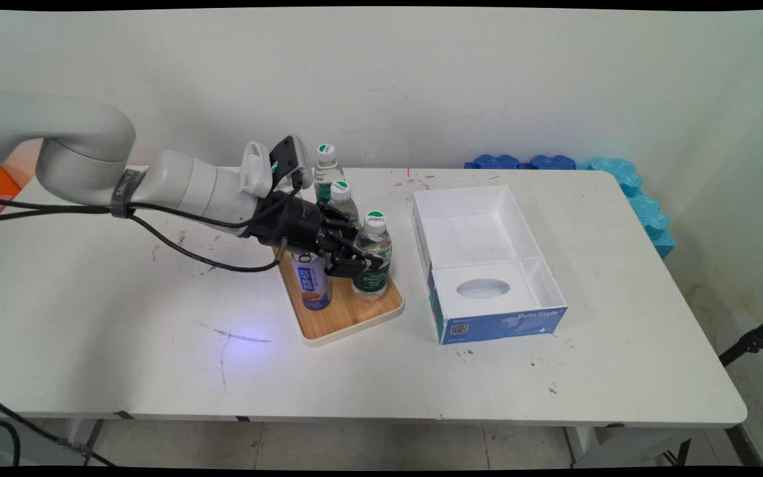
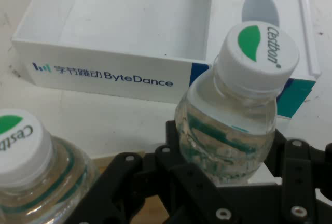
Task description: Place the picked object on the tray
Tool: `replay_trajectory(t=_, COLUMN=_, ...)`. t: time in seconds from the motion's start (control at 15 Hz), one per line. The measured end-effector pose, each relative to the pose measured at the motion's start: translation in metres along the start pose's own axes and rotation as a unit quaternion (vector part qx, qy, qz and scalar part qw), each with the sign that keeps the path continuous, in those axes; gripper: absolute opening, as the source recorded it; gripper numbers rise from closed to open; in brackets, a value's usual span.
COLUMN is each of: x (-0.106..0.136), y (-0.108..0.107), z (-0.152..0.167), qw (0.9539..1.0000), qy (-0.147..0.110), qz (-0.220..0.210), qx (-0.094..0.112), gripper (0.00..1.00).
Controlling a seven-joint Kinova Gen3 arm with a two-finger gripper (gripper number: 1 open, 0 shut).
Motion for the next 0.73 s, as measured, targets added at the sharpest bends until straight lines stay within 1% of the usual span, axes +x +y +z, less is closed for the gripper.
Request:
replay_trajectory(t=0.4, x=-0.0065, y=-0.0022, z=0.0063, qw=1.0, qy=-0.001, qz=-0.005, qx=0.008, gripper=0.0)
replay_trajectory(t=0.47, x=-0.0072, y=-0.0025, z=0.0068, qw=0.9999, qy=-0.001, qz=-0.006, qx=0.009, gripper=1.0)
replay_trajectory(t=0.73, x=-0.0101, y=-0.0039, z=0.0089, qw=0.9999, qy=-0.001, qz=-0.008, qx=0.012, gripper=1.0)
